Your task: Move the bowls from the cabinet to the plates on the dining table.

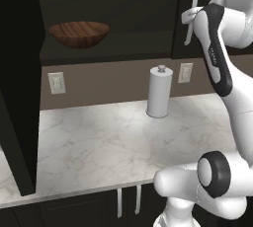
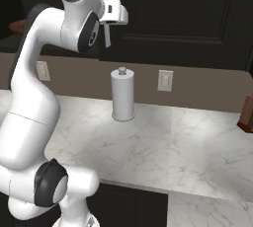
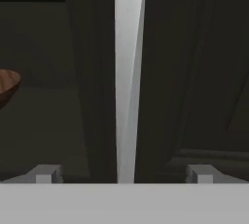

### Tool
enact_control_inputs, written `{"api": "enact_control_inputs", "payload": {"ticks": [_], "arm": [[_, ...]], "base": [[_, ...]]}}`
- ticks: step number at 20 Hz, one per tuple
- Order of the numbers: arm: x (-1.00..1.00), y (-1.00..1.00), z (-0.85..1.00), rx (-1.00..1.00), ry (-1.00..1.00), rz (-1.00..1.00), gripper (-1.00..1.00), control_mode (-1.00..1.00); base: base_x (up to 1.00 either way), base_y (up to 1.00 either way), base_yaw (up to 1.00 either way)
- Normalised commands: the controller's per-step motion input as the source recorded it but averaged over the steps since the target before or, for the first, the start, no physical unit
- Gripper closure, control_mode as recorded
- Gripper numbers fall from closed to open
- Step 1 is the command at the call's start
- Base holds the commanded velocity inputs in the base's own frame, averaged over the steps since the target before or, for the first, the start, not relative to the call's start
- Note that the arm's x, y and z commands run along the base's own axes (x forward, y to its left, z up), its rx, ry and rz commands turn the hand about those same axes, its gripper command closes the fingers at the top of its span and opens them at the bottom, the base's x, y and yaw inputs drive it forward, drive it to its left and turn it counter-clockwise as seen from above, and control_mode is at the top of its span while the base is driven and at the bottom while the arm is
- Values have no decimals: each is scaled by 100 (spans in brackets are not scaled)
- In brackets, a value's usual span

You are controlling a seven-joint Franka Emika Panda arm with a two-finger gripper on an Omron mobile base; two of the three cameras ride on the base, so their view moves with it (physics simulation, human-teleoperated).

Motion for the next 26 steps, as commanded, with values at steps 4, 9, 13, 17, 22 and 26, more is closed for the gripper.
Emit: {"api": "enact_control_inputs", "payload": {"ticks": [4,9,13,17,22,26], "arm": [[21,0,-14,0,0,0,-100,-100],[29,0,-7,1,0,0,-100,-100],[40,-1,-21,5,0,0,-100,-100],[44,-3,-22,7,0,0,-100,-100],[38,-11,-15,7,0,0,-100,-100],[20,-16,-4,4,1,0,-100,-100]], "base": [[0,0,0],[0,0,0],[0,0,0],[0,0,0],[0,0,0],[0,0,0]]}}
